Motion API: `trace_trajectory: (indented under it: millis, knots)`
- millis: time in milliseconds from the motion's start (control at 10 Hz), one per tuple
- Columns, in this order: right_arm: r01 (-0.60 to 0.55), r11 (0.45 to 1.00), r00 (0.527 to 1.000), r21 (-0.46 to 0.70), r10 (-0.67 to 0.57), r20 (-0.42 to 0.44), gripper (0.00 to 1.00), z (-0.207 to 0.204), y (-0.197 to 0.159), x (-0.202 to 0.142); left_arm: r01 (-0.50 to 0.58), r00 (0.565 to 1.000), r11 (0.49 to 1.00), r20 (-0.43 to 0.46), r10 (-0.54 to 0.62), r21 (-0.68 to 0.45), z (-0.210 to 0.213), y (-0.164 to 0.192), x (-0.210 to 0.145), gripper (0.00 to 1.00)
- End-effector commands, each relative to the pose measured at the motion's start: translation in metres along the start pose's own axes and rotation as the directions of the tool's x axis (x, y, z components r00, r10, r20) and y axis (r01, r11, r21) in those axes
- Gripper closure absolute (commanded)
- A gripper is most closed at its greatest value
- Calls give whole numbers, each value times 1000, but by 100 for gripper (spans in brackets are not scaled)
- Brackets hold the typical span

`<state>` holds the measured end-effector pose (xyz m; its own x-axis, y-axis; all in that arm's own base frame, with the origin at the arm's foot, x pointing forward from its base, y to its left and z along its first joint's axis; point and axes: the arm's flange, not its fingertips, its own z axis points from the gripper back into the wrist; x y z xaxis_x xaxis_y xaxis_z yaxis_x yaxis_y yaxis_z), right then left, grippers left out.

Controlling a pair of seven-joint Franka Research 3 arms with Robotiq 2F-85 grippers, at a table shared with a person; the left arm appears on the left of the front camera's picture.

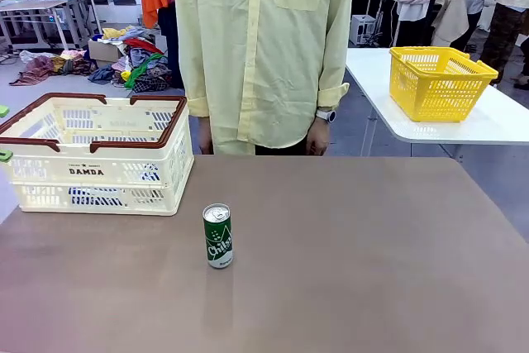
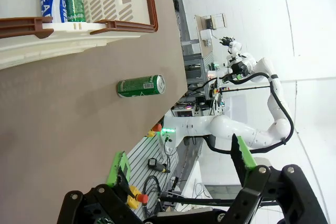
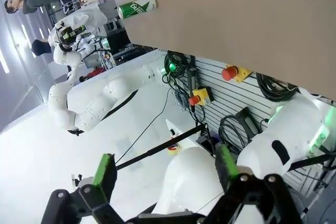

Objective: Place the drinks into the Shopping basket.
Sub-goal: Pick up one drink and place it into the Shopping basket.

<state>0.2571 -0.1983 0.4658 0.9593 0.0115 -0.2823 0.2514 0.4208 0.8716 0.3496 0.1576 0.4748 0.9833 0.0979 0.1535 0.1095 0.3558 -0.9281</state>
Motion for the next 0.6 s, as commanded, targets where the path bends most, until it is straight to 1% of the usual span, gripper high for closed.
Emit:
trace_trajectory:
  millis: [0,100,200,300,400,500]
  knots:
    - [-8,1000,1000,2,8,-7,0,2,2,-3,-8,1000,1000,-8,8,0,1,-3,-2,0]
    - [-8,1000,1000,2,8,-7,0,2,2,-3,0,1000,1000,0,0,0,0,0,0,0]
    - [-8,1000,1000,2,8,-7,0,2,2,-3,-70,997,993,-8,71,97,-5,-40,4,0]
    - [-8,1000,1000,2,8,-7,0,2,2,-3,-32,992,965,-113,63,262,-35,-101,10,0]
    - [-8,1000,1000,2,8,-7,0,2,2,-3,-4,983,917,-167,77,399,-73,-144,17,0]
    - [-8,1000,1000,2,8,-7,0,2,2,-3,74,966,863,-251,63,500,-121,-174,23,0]
